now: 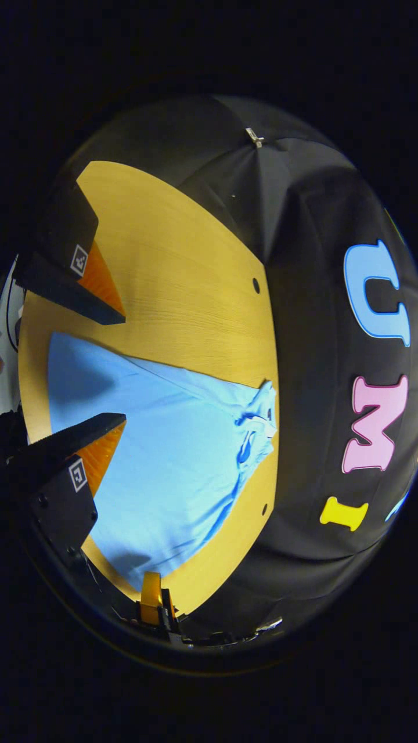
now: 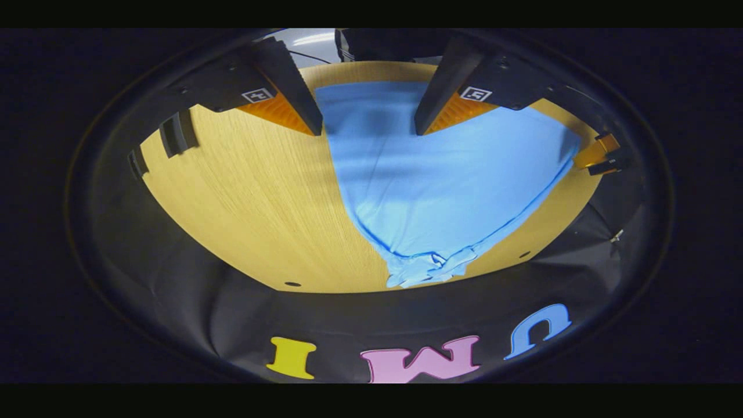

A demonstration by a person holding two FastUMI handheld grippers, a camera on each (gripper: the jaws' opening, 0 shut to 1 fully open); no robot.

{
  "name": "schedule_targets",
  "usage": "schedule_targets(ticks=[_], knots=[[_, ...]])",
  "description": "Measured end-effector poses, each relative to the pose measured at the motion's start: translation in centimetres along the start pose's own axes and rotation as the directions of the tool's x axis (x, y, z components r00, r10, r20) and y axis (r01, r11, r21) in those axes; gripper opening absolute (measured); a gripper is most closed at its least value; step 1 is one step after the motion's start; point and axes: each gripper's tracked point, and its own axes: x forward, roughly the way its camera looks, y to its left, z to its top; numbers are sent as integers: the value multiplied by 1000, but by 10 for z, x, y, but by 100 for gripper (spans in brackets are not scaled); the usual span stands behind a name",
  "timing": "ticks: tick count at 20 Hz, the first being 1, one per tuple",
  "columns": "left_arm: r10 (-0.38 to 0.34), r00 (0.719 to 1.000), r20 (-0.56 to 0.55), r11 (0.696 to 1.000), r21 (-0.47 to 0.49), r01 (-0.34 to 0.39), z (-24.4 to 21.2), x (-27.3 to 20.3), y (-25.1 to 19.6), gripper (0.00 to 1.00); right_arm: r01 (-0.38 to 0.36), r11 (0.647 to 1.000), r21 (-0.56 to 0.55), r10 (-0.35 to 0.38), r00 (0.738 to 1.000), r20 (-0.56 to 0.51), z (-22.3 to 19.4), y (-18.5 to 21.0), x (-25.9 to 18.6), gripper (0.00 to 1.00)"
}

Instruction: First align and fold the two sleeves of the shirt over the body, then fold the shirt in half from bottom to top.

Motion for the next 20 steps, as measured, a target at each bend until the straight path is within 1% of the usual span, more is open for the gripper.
schedule_targets(ticks=[2, 3, 4, 5, 6, 7, 8, 9, 10, 11, 12, 13, 14, 15, 16, 17, 18, 19, 20], knots=[[-1, 1000, -29, 1000, -10, 1, -11, 6, 1, 98, 21, 1000, -7, -21, 1000, -5, -4, -1, 4, 100], [-2, 999, -39, 1000, -13, 2, -15, 8, 1, 98, 24, 1000, -20, -24, 1000, -1, -4, 1, 5, 94], [-10, 998, -54, 1000, -17, 9, -21, 9, 0, 98, 23, 999, -30, -23, 1000, -3, -3, 0, 5, 99], [-16, 997, -71, 1000, -18, 15, -26, 12, -2, 98, 22, 999, -27, -22, 1000, 3, -2, 1, 4, 94], [-18, 997, -76, 1000, -17, 17, -30, 11, -2, 98, 24, 999, -22, -24, 1000, 8, -2, 0, 3, 94], [-27, 998, -58, 1000, -17, 26, -26, 11, -5, 99, 26, 999, -19, -26, 1000, 2, -4, 1, 3, 100], [-28, 997, -66, 1000, -11, 27, -30, 12, -7, 100, 30, 999, -16, -30, 1000, 5, -4, 0, 5, 99], [-37, 998, -55, 999, -14, 36, -28, 13, -9, 97, 27, 1000, -15, -27, 1000, -7, -5, 2, 4, 98], [-30, 998, -55, 999, -16, 29, -28, 14, -10, 90, 26, 1000, -17, -26, 1000, -7, -6, 4, 4, 90], [-33, 998, -55, 999, -15, 32, -28, 14, -13, 81, 20, 1000, -21, -20, 1000, -13, -6, 6, 4, 79], [-35, 998, -56, 999, -15, 34, -28, 13, -16, 77, 10, 1000, -28, -11, 1000, -13, -6, 9, 4, 76], [-44, 997, -63, 999, -17, 43, -29, 14, -20, 67, 1, 999, -33, -2, 1000, -17, -8, 12, 3, 63], [-55, 996, -66, 998, -20, 54, -28, 13, -25, 62, -3, 999, -39, 3, 1000, -20, -8, 14, 5, 53], [-62, 995, -75, 998, -24, 60, -29, 14, -29, 41, -15, 999, -45, 14, 1000, -24, -7, 18, 4, 47], [-81, 994, -77, 996, -32, 79, -28, 13, -35, 41, -16, 999, -47, 15, 1000, -24, -7, 19, 4, 30], [-110, 991, -81, 993, -47, 106, -28, 11, -42, 23, -11, 999, -48, 10, 1000, -27, -8, 19, 5, 10], [-132, 988, -82, 990, -62, 127, -28, 10, -48, 19, -11, 999, -51, 10, 999, -34, -8, 19, 5, 7], [-143, 986, -82, 987, -84, 136, -29, 10, -51, 12, -16, 999, -44, 14, 999, -36, -7, 20, 6, 3], [-160, 983, -85, 982, -114, 150, -29, 8, -55, 8, -20, 999, -35, 19, 999, -39, -6, 20, 8, 0]])
